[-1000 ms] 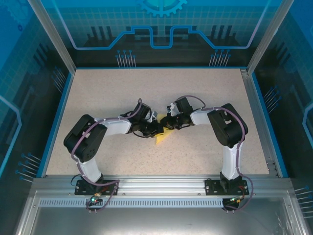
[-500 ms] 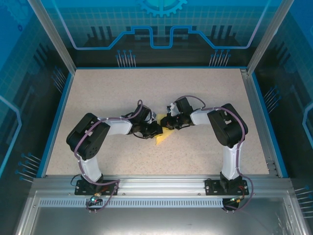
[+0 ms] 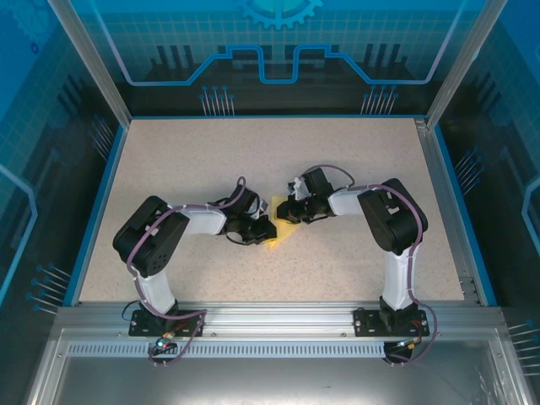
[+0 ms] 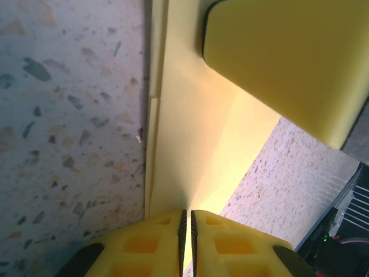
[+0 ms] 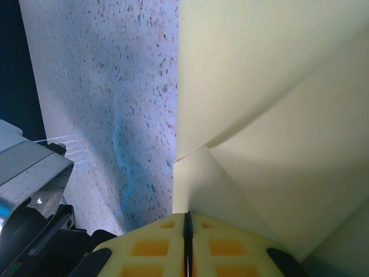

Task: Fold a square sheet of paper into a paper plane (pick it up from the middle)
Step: Fourth fold the wing at the center of the table.

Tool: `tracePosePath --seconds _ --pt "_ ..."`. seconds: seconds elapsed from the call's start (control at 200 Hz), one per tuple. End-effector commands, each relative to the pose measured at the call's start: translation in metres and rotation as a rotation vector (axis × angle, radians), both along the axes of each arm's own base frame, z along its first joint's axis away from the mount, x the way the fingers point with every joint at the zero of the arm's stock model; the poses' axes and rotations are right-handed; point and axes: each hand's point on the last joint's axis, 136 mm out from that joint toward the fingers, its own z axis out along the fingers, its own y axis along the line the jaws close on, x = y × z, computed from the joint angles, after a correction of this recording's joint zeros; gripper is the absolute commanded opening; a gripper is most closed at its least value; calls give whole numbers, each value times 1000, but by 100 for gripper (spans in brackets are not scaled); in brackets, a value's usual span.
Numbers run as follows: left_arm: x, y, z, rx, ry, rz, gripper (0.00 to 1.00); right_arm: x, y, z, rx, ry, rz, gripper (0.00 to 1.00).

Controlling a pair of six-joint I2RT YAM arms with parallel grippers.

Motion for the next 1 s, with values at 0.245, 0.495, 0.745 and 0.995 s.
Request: tracePosePath --seconds 0.245,0.495,0.745,0.995 --pt "-63 23 -17 107 181 -142 15 -37 -40 -67 -223 163 -39 10" --pt "-84 32 -17 123 215 -174 17 -38 -40 -69 -224 168 -37 10" --pt "-89 29 -13 124 216 -214 17 -39 -39 -69 -225 170 -39 11" --pt "-60 35 19 144 42 -92 19 -39 -40 -69 -228 168 -35 11"
